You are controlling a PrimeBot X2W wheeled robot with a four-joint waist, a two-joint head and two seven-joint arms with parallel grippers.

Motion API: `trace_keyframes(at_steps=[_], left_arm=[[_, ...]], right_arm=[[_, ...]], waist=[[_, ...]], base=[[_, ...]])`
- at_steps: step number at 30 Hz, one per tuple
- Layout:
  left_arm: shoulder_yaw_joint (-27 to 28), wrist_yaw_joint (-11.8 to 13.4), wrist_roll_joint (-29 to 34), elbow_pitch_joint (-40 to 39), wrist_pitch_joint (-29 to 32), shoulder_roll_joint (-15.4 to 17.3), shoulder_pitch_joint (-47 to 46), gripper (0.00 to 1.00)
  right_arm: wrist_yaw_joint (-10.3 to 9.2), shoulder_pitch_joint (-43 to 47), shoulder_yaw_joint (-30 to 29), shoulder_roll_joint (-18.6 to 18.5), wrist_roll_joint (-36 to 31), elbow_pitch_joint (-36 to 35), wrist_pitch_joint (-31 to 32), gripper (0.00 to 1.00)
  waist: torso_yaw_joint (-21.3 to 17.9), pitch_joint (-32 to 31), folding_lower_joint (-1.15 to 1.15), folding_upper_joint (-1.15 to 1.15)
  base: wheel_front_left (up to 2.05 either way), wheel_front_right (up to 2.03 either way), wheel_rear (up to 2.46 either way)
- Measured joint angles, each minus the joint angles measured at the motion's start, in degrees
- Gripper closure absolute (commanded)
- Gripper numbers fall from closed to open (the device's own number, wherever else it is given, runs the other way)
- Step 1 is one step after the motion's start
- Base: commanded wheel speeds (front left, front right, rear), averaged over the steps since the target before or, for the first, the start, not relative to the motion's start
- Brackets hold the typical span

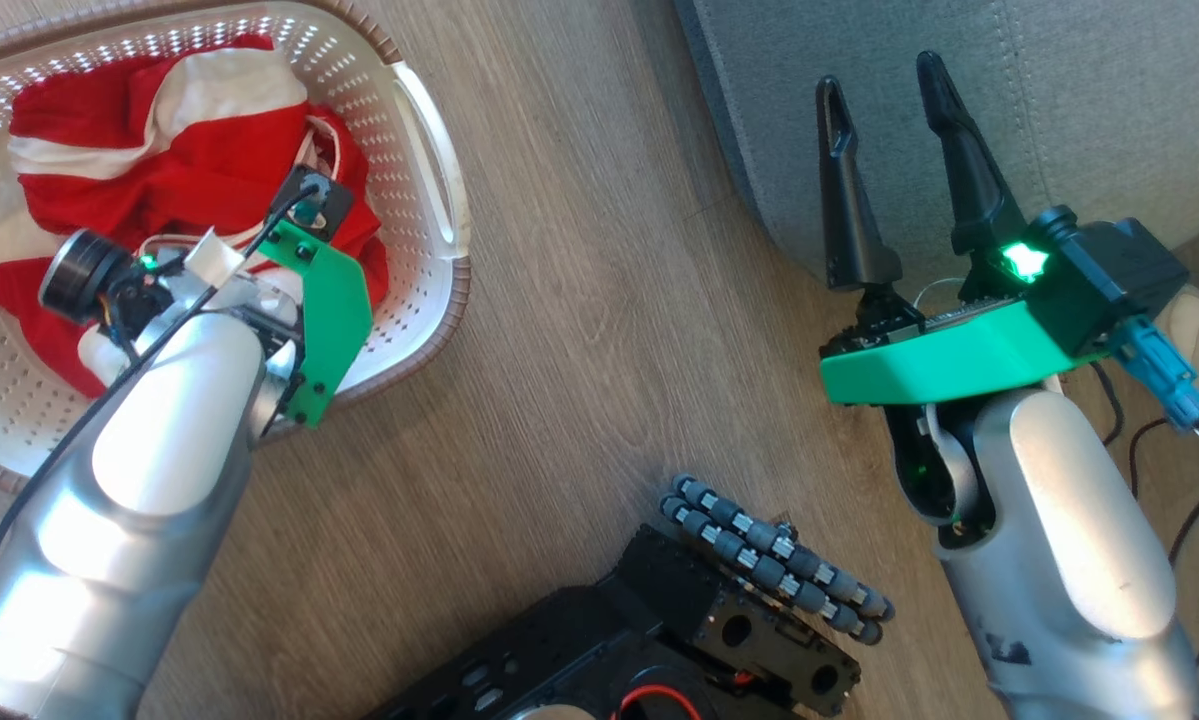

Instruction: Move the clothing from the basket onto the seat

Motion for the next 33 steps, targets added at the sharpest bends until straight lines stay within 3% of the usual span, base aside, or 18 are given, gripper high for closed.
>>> trace_keyframes(at_steps=[6,10,12,13,14,16,17,22,27,33], left_arm=[[-0.74,0.26,0.23,0.71,1.11,0.55,-0.18,0.14],[-1.33,0.24,0.23,0.81,1.49,0.79,-0.18,0.23],[-1.57,0.23,0.23,0.82,1.77,0.92,-0.23,0.47],[-1.63,0.23,0.23,0.86,1.80,0.98,-0.25,0.55],[-1.68,0.22,0.23,0.89,1.92,1.03,-0.29,0.55],[-1.80,0.13,0.23,0.92,1.92,1.20,-0.31,0.72],[-1.90,0.09,0.23,0.96,1.91,1.30,-0.32,1.00],[-1.90,0.02,0.03,0.99,0.32,1.53,-0.35,1.00],[0.37,2.83,-2.18,-1.30,-5.56,1.22,-0.37,1.00],[2.36,3.53,-5.59,-4.72,-12.69,-1.86,-0.71,1.00]], right_arm=[[0.00,0.02,0.03,0.00,-0.01,-0.04,0.00,0.00],[-0.01,0.05,0.02,0.00,-0.01,-0.09,0.00,0.00],[0.00,0.05,-0.01,0.00,-0.01,-0.09,0.00,0.00],[-0.01,0.05,-0.01,0.00,-0.01,-0.10,0.00,0.00],[-0.01,0.06,-0.02,0.00,-0.01,-0.11,0.00,0.00],[0.00,0.09,-0.04,0.00,-0.01,-0.18,0.00,0.00],[-0.01,0.12,-0.05,0.00,-0.01,-0.23,0.00,0.00],[0.00,0.12,-0.04,0.01,-0.01,-0.31,0.00,0.00],[0.00,0.04,0.05,0.02,0.49,0.11,0.00,0.00],[0.00,0.26,-3.27,0.03,-1.11,1.02,0.00,0.00]], waist=[[0.13,0.30,0.00,0.00],[0.25,0.63,0.00,0.00],[0.31,0.79,0.00,0.00],[0.34,0.87,0.00,0.00],[0.37,0.95,0.00,0.00],[0.42,1.08,0.00,0.00],[0.44,1.13,0.00,0.00],[0.35,0.99,0.00,0.00],[-0.10,-0.40,0.00,0.00],[2.16,-3.49,0.00,0.00]], base=[[0.00,0.00,0.00],[0.00,0.00,0.00],[0.00,0.00,0.00],[0.00,0.00,0.00],[0.00,0.00,0.00],[0.00,0.00,0.00],[0.00,0.00,0.00],[0.00,0.00,0.00],[0.00,0.00,0.00],[0.00,0.00,0.00]])
